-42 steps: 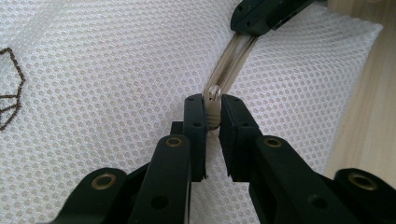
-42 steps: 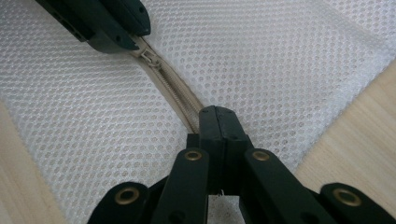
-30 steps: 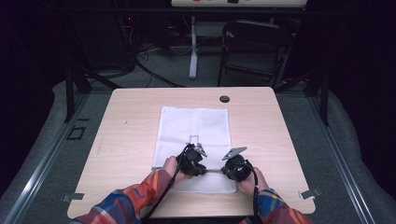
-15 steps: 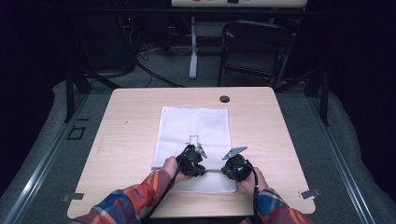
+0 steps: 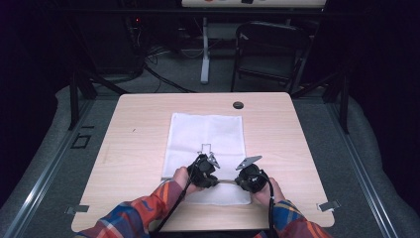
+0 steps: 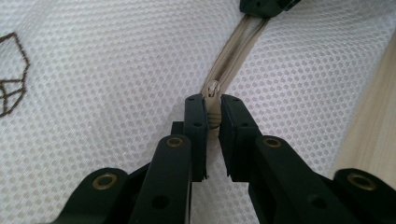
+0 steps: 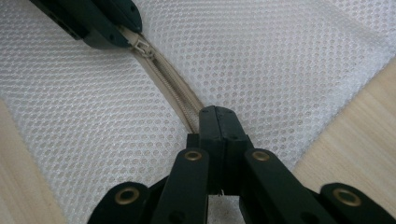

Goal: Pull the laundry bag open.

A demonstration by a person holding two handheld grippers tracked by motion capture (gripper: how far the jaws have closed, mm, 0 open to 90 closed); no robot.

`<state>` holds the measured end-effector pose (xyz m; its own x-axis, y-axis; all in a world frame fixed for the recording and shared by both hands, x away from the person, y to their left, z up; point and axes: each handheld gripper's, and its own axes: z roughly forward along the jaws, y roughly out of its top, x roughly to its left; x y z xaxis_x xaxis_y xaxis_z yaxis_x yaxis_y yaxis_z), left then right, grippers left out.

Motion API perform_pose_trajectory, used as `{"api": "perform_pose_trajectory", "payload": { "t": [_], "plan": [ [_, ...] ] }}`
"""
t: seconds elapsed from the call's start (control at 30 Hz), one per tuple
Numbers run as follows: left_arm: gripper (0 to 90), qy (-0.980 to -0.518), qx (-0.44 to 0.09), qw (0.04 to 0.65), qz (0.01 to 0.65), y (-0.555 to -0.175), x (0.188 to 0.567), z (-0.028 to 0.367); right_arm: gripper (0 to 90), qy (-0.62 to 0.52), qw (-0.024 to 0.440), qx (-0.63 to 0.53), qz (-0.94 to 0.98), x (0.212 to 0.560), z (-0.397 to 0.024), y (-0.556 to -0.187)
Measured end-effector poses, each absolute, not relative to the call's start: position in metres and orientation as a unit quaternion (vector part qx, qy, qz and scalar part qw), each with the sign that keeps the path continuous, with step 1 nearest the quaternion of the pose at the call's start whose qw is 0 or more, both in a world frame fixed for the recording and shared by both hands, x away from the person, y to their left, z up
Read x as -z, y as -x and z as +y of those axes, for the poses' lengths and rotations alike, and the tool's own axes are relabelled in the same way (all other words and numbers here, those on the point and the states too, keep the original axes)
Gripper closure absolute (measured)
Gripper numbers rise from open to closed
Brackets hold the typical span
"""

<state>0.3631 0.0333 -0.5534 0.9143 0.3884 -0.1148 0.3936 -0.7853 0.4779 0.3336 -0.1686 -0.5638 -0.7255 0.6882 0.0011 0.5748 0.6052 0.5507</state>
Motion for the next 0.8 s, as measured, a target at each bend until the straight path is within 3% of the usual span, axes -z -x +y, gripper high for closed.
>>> {"api": "perform_pose_trajectory", "payload": {
  "t": [0.8],
  "plan": [
    [81.3,-0.941,0.017,0.242,0.235,-0.367,0.55,0.068,90.0,-0.357,0.104,-0.272,0.887,0.564,-0.169,-0.334]
  ]
}}
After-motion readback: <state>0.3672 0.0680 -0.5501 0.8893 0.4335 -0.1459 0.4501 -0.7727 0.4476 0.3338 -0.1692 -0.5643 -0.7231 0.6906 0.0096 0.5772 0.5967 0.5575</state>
